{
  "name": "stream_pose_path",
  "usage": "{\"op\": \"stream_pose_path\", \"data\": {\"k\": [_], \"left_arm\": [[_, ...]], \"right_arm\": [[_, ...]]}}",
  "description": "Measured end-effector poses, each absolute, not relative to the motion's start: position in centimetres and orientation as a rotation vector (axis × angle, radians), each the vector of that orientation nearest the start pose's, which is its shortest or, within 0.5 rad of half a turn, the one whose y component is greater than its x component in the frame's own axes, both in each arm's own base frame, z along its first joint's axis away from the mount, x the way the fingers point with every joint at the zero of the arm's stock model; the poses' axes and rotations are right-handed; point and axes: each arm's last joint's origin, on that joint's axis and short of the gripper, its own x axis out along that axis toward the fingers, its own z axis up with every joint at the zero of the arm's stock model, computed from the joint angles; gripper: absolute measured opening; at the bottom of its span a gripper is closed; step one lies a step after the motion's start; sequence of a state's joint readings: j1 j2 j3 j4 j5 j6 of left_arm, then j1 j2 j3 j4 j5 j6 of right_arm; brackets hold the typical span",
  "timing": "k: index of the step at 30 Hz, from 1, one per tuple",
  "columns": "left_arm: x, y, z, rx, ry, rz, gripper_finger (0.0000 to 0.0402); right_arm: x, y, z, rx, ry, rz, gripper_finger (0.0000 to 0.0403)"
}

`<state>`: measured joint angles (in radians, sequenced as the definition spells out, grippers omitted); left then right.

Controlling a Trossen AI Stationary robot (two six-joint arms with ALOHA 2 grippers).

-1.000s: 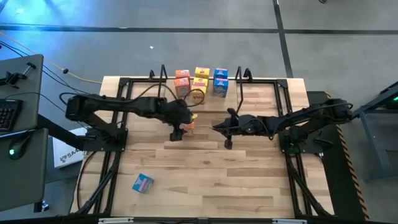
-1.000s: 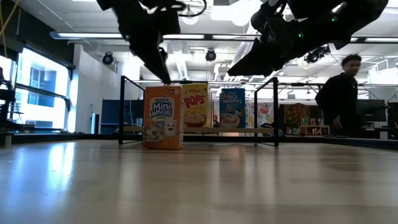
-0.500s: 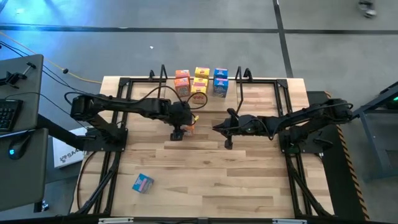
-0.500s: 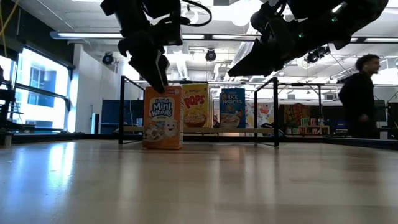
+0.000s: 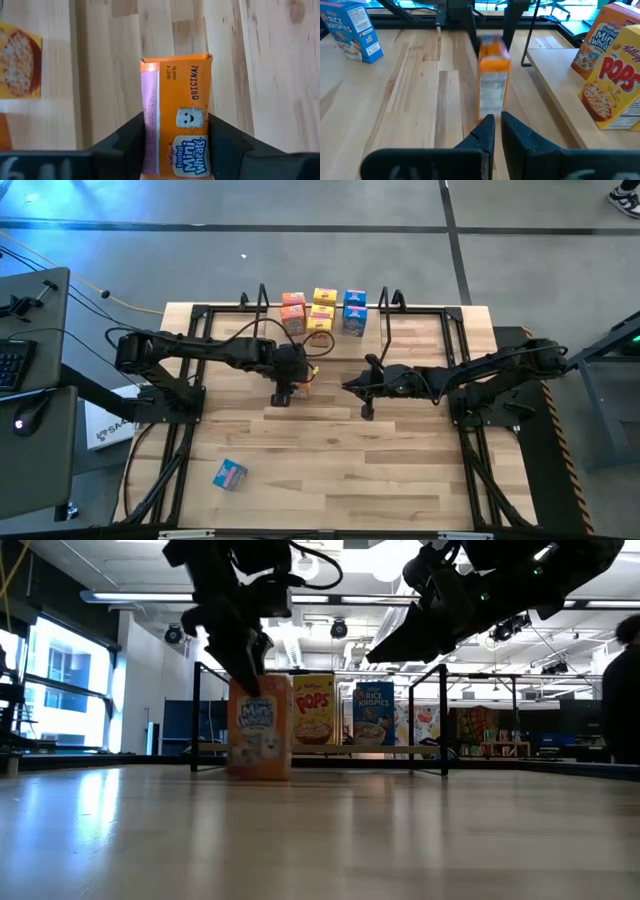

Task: Stack cereal on shelf
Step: Put the orange cereal box on the shelf aligned with the other orange cereal boxes

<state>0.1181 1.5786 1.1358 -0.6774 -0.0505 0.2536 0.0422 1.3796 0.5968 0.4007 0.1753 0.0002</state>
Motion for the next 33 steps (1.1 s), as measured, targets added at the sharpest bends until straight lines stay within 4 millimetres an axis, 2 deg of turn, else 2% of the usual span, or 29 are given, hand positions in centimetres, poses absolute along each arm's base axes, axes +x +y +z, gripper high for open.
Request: {"op": "stream_pose_path", "data": {"k": [5, 11, 16, 20, 26, 33], "left_arm": [[30.2, 5.2, 25.5, 0.239, 1.149, 0.009, 0.0155], [29.3, 9.0, 28.3, 0.238, 1.143, 0.094, 0.0154], [28.6, 12.0, 28.3, 0.236, 1.157, 0.166, 0.0154], [28.3, 13.7, 28.0, 0.213, 1.16, 0.225, 0.0154], [28.4, 14.9, 28.4, 0.215, 1.088, 0.272, 0.0171], [28.3, 15.4, 28.0, 0.207, 1.113, 0.28, 0.0205]], "right_arm": [[27.5, 0.7, 19.7, -0.041, 0.38, -0.128, 0.0019], [27.5, 0.7, 19.6, -0.04, 0.385, -0.12, 0.0019], [27.5, 0.7, 19.6, -0.039, 0.388, -0.116, 0.0019], [27.5, 0.7, 19.6, -0.038, 0.388, -0.112, 0.0019], [27.5, 0.7, 19.6, -0.037, 0.388, -0.106, 0.0019], [27.5, 0.8, 19.6, -0.035, 0.388, -0.099, 0.0019]]}}
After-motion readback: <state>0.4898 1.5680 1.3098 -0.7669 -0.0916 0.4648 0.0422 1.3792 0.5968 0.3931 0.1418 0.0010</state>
